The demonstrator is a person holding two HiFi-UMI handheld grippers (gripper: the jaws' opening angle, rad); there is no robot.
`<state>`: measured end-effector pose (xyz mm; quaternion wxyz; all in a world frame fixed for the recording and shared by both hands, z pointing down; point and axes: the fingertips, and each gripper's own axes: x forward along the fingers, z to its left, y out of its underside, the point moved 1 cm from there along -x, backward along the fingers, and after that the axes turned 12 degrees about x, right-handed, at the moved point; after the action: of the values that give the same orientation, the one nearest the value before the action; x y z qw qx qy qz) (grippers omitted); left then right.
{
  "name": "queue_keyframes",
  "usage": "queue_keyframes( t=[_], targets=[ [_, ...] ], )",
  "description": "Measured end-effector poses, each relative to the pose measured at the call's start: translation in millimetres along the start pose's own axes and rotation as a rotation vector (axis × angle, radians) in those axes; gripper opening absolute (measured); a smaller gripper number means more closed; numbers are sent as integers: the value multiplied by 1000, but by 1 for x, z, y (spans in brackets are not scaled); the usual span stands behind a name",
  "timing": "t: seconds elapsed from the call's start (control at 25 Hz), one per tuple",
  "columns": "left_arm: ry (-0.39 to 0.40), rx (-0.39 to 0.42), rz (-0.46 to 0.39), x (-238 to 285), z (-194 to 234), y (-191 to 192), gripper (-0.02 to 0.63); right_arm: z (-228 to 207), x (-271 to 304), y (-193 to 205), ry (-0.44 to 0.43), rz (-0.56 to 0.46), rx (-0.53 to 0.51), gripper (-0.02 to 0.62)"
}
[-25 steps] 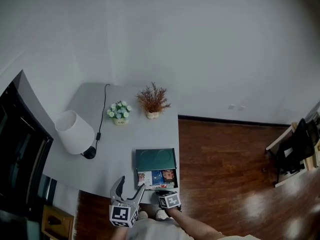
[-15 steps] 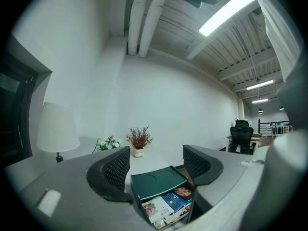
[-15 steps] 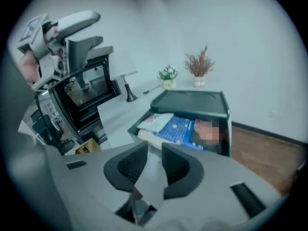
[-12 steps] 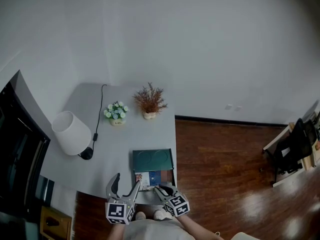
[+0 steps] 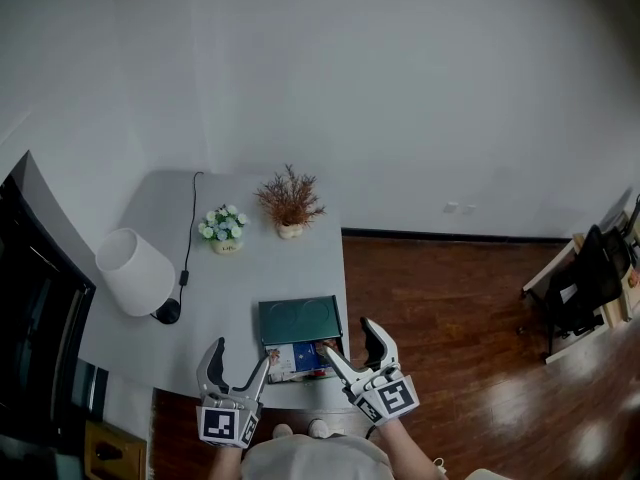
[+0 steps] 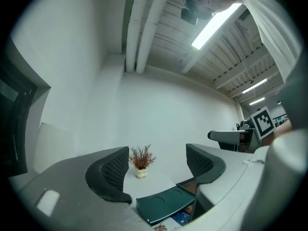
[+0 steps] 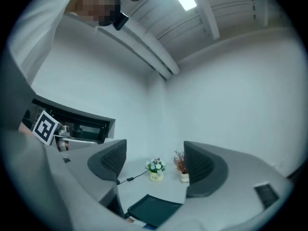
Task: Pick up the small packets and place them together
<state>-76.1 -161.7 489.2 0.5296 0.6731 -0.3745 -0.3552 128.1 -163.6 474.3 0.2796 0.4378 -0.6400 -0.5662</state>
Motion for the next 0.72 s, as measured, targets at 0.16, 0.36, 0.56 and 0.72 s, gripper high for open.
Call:
queue_keyframes(
  t=[0.16,0.36,0.56,0.72],
  targets=[
    [30,1,-8,1,-6,-3,313,2,-4,-4,-39,11,8,381],
    [19,10,-9,2,-9,-2,342,11,-3,7,-108,66,30,344],
    [-2,24,0,3,-7,1,353,9,-3,23,-122,123,106,344],
    [-13,29,12,1,-6,5,353,3,-4,48,-103,216,170,343]
  ],
)
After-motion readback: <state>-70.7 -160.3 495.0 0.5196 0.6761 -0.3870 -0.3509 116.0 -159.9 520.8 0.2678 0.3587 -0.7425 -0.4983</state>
